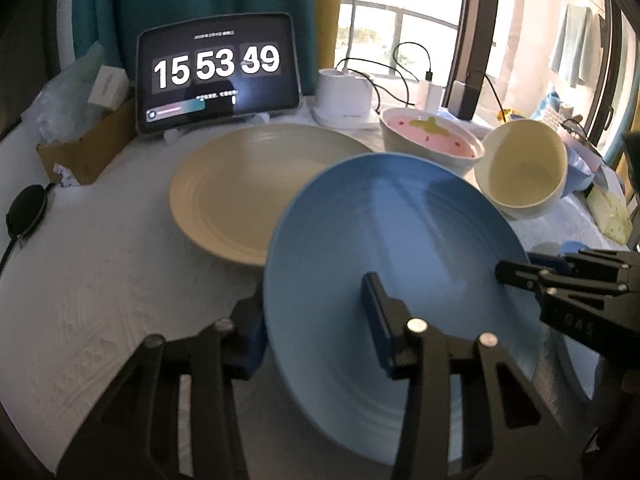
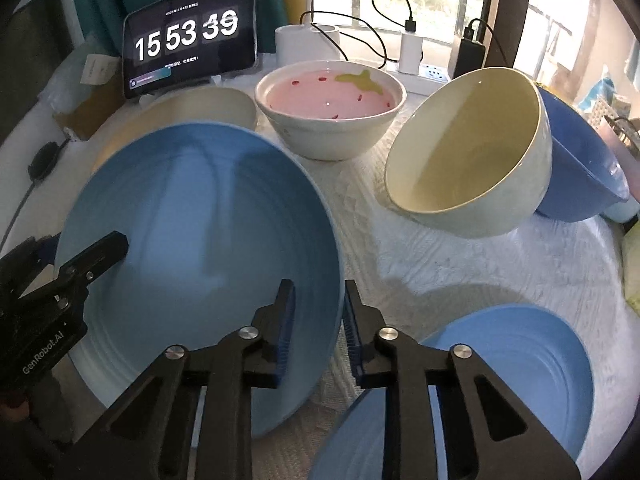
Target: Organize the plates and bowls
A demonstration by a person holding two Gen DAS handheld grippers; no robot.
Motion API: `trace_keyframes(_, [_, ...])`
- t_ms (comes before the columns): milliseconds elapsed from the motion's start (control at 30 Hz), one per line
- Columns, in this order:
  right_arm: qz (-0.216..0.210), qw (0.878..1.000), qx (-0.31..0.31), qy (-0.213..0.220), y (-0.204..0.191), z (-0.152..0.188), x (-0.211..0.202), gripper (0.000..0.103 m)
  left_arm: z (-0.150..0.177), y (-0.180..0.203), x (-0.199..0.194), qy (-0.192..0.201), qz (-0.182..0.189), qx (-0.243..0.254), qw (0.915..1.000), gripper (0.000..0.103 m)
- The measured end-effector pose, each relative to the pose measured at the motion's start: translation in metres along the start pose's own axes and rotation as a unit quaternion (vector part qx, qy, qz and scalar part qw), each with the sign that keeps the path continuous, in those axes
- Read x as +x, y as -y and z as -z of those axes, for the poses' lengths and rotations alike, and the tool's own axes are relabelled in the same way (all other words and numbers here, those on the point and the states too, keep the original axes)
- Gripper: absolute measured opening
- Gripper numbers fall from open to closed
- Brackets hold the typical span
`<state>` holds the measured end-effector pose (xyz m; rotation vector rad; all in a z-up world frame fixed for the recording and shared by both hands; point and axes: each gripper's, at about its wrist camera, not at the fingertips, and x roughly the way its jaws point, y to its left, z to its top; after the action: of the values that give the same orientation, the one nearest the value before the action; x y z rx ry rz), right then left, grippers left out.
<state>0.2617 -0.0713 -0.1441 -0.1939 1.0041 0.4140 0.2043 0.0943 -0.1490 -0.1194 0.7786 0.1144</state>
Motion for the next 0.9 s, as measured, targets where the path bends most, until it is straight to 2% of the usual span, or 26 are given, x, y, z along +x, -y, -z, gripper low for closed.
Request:
trace_keyframes(533, [-0.015, 0.998, 0.012, 0.054, 0.001, 0.007, -0.04, 0.021, -0.003, 0.007, -0.036, 0.038, 0.001, -0.009, 0.9992, 0.044])
trace_keyframes(900, [-0.019, 0.996, 0.038, 0.08, 0.02, 0.018, -0.066, 0.021, -0.002, 0.033, -0.055, 0.05, 0.011, 0.013, 0.9986, 0.044])
